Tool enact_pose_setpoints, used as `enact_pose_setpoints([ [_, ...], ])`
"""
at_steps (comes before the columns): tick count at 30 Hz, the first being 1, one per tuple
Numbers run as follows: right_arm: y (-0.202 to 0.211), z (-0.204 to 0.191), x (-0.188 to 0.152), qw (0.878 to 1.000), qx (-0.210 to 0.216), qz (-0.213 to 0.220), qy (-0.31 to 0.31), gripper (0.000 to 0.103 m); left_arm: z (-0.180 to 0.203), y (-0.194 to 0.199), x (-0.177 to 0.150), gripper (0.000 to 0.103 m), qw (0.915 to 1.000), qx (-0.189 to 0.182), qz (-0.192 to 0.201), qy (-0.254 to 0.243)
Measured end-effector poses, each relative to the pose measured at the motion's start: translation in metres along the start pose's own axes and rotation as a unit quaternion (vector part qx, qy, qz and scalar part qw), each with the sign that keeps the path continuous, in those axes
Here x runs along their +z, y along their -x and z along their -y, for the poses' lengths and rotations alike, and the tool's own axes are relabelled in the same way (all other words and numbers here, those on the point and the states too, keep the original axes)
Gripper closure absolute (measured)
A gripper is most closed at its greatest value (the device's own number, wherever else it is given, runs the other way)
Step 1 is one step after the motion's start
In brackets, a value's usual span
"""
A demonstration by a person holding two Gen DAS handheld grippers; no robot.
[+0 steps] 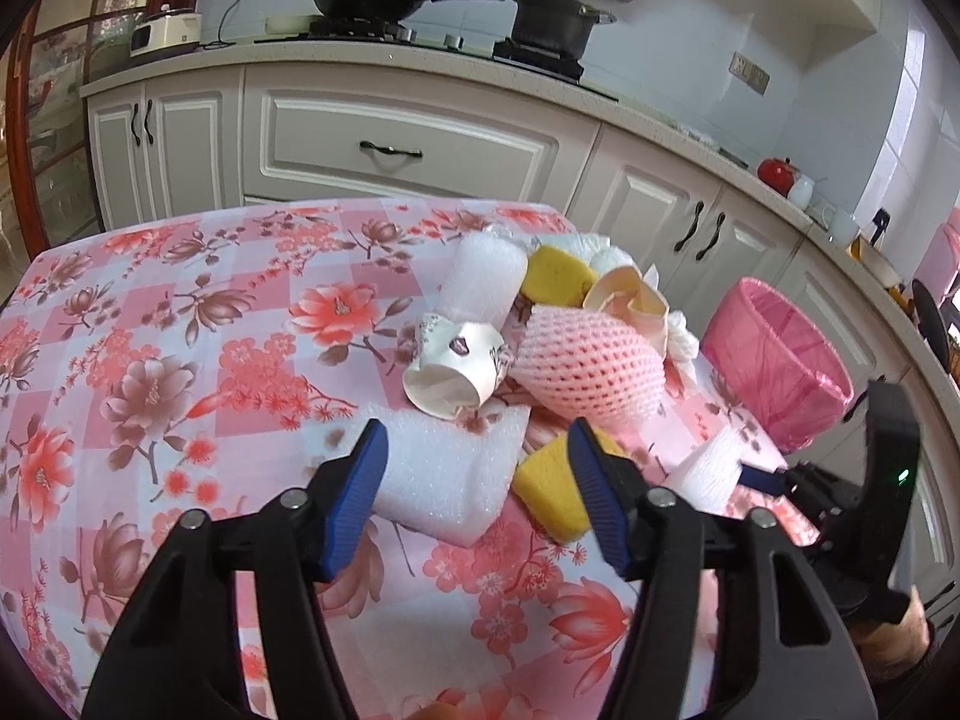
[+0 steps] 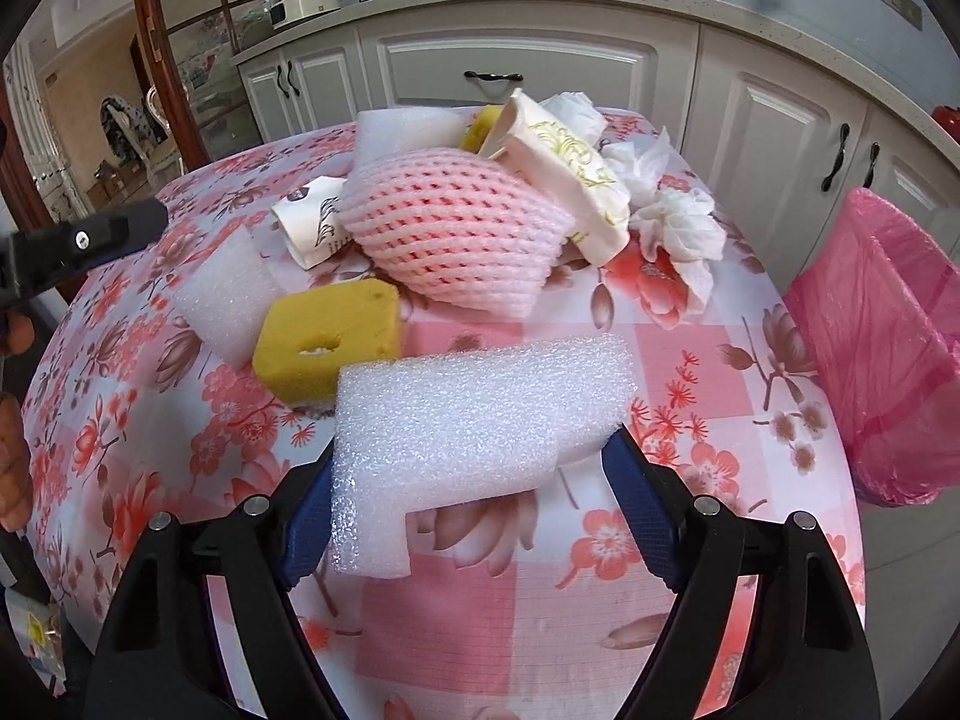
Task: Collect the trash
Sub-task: 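Grasp a white foam strip with the left tool while the right tool grasps a white foam block, then carry both white foam pieces over the pink bin and open both tools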
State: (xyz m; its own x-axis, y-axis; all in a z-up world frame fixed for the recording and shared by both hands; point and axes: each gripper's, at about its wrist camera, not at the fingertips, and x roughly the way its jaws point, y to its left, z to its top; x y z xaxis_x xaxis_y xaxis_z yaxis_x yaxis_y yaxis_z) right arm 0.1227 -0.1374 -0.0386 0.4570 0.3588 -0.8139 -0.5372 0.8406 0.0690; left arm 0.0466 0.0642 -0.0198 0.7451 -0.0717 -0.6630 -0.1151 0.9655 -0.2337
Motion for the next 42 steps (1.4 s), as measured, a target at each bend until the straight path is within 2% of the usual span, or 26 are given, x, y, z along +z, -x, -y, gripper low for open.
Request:
enact_pose_setpoints([
  [2,0.003,0.004,0.001,1.000,-0.003,0.005,-0.004,0.026,0.001,-0.006,-0.002,0.048,1.0000,0.001,-0.009,-0.002],
  [5,0.008,0.011,0.002,1.000,-0.009,0.012,-0.009,0.026,0.003,-0.015,-0.005,0.057,0.9998,0.003,-0.020,-0.006],
  [10,0.015,0.024,0.002,0.999,-0.019,0.021,-0.020,0.026,0.008,-0.029,-0.008,0.065,0.9992,0.006,-0.037,-0.017],
  [12,0.018,0.029,0.002,0.999,-0.022,0.024,-0.024,0.026,0.009,-0.034,-0.009,0.070,0.9988,0.010,-0.043,-0.020],
  [15,0.022,0.036,0.003,0.999,-0.026,0.029,-0.031,0.026,0.012,-0.039,-0.011,0.085,0.9983,0.012,-0.050,-0.026],
  [16,0.024,0.039,0.004,0.999,-0.027,0.031,-0.032,0.026,0.013,-0.040,-0.012,0.086,0.9982,0.013,-0.052,-0.028],
  [21,0.032,0.048,0.006,0.998,-0.033,0.042,-0.040,0.026,0.015,-0.036,-0.010,0.088,0.9981,0.023,-0.046,-0.033],
  [30,0.052,0.070,0.019,0.995,-0.049,0.069,-0.050,0.026,0.022,-0.011,0.006,0.088,0.9988,0.027,-0.013,-0.038],
  [42,0.090,0.113,0.045,0.989,-0.082,0.113,-0.056,0.026,0.070,0.004,0.042,0.088,0.9962,0.003,0.018,-0.085],
])
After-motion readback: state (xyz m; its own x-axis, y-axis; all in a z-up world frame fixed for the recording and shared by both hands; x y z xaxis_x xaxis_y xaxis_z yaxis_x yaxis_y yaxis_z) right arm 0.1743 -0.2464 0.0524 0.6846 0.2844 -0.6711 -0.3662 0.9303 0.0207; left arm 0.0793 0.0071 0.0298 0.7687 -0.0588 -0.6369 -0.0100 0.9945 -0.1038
